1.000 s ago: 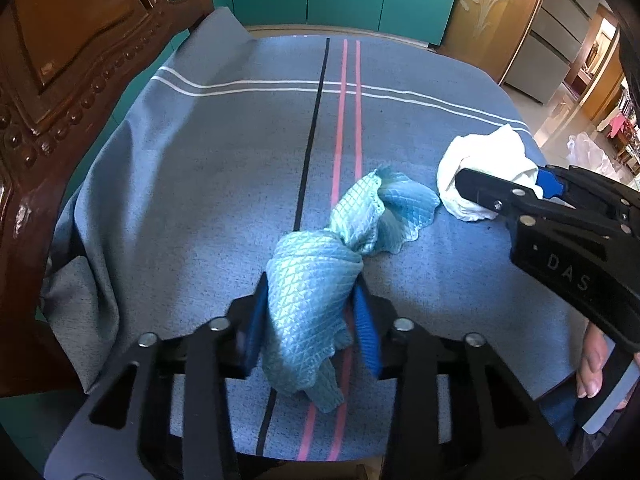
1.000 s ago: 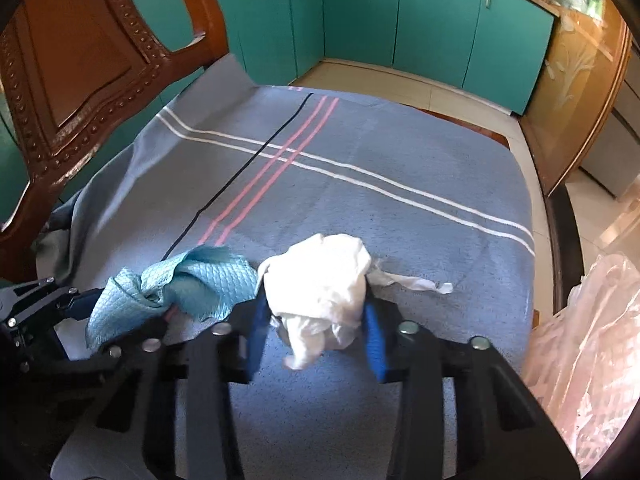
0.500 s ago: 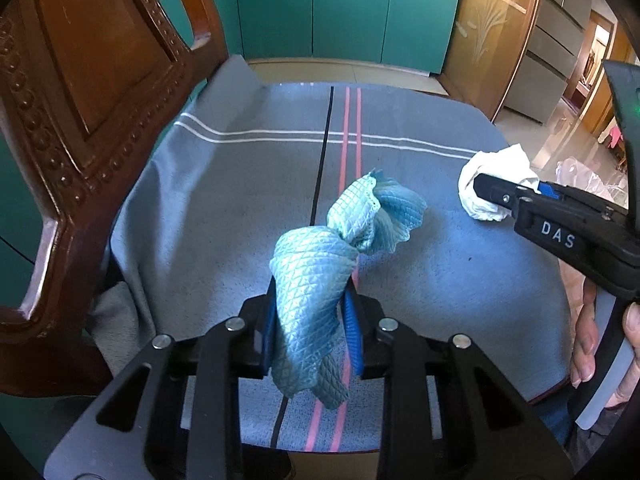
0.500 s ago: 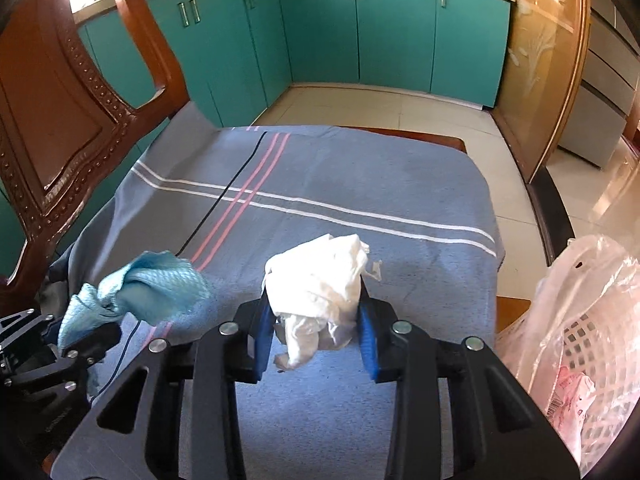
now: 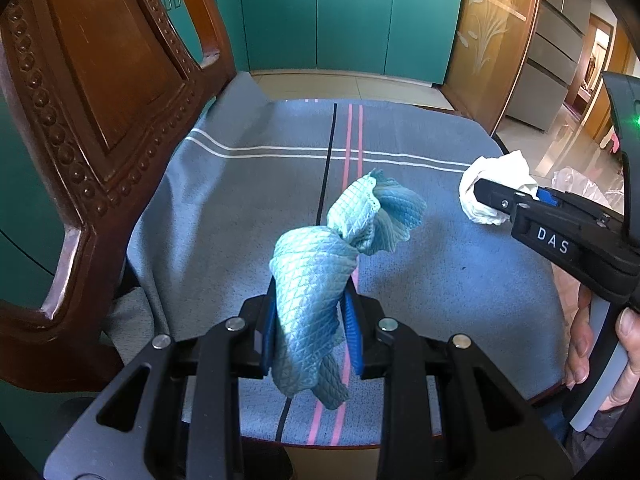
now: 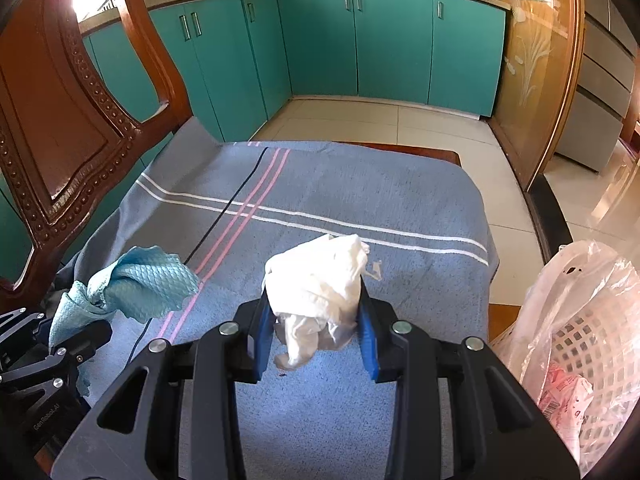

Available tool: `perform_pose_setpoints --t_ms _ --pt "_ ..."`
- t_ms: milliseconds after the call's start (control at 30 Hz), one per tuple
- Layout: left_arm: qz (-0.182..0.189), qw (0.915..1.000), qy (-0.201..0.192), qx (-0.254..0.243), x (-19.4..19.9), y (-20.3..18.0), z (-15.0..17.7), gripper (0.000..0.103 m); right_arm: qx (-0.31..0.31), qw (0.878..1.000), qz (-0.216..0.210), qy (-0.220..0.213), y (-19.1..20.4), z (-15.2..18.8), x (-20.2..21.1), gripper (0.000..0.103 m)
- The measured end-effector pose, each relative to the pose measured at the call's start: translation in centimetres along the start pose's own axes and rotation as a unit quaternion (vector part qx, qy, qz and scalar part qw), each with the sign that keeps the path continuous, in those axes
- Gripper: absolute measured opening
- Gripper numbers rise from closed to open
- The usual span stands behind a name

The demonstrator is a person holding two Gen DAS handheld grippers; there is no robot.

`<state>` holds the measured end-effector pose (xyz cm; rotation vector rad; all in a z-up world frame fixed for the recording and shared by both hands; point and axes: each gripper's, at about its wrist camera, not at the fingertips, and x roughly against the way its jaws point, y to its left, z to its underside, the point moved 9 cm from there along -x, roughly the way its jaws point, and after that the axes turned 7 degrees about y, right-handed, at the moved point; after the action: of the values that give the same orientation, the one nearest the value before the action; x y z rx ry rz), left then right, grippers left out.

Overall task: Collect trash
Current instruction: 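Carry tissue and cloth over the basket and open both grippers to drop them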

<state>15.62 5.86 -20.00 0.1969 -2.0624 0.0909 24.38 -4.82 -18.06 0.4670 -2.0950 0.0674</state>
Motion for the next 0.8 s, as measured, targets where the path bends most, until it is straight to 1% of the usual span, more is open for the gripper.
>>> perform_pose_setpoints --t_ms 100,200,333,400,467,567,667,733,800 --pt "0.0 1.0 -0.001 0.0 0.2 -0.1 0.0 0.029 0.0 1.0 0.001 -0.003 -0.1 0.0 0.2 0.036" --pt "-0.001 1.0 -0.008 0.0 0.7 -0.1 -0.1 0.029 -0.005 1.0 0.003 -0.015 -0.3 -0.3 0.8 0.036" --pt "0.003 0.9998 -0.019 -0.01 1.6 -0.5 -0.3 0.029 -0.02 0.999 0.012 -0.042 -1.5 -0.6 3.1 0.036" --pt "0.005 0.9996 -0.025 -0.014 1.7 -0.7 -0.6 0.029 -0.047 0.997 -0.004 -0.064 -2.7 -0.3 5.2 0.036" --pt "0.01 0.9996 -0.023 -0.013 1.5 -1.0 -0.8 0.029 -0.083 0.992 -0.02 -0.09 -4.6 0.7 7.7 0.036" --pt "0.018 0.9993 -0.023 -0.024 1.5 -2.0 -0.9 0.029 -0.135 0.983 -0.024 -0.123 -8.1 2.2 11.4 0.036" --pt "0.029 0.9987 -0.027 -0.031 1.7 -2.9 -1.1 0.029 -0.166 0.975 -0.004 -0.146 -11.3 3.6 14.2 0.036" --pt "0.034 0.9984 -0.028 -0.036 1.9 -3.6 -1.1 0.029 -0.184 0.972 0.028 -0.141 -13.7 4.6 15.2 0.036" --pt "0.043 0.9977 -0.03 -0.045 2.2 -4.5 -1.1 0.029 -0.199 0.97 0.069 -0.122 -16.0 5.8 15.2 0.036"
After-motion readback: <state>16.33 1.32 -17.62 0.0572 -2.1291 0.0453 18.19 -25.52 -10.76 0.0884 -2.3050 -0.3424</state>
